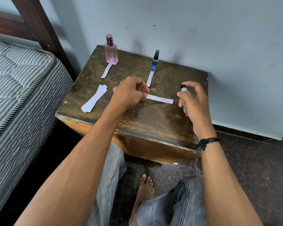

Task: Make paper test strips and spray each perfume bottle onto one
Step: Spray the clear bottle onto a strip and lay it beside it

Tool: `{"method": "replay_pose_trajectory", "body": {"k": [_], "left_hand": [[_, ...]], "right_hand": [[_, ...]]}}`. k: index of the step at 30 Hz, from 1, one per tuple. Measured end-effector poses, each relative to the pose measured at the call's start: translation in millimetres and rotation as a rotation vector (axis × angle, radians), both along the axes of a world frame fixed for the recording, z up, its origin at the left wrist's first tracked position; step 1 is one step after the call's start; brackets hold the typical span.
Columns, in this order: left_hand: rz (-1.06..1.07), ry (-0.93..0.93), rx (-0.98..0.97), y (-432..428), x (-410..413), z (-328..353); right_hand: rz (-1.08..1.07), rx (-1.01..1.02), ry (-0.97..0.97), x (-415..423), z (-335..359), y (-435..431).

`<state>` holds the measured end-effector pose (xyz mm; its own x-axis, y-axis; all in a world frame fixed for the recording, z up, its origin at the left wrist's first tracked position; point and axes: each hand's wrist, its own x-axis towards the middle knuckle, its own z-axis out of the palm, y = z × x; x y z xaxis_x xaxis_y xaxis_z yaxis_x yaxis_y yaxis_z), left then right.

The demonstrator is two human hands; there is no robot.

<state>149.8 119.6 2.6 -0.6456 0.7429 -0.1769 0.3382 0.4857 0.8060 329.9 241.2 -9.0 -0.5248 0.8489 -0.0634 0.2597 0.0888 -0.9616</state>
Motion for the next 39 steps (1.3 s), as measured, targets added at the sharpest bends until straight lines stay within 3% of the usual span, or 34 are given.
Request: {"method": "replay_pose_trajectory", "body": {"k": [9, 26, 39], "left_hand": [[0.024, -0.074, 0.041, -1, 0, 0], [0.024, -0.153, 0.083, 0, -1, -2], [0.019, -0.151, 0.102, -1, -2, -4]], "right_hand": [[0.086, 0.108, -0.163, -3, -7, -1], [0.193, 0.517, -0.483, -26, -8, -28], [0.213, 0.585, -0.556, -31, -7, -35]]}}
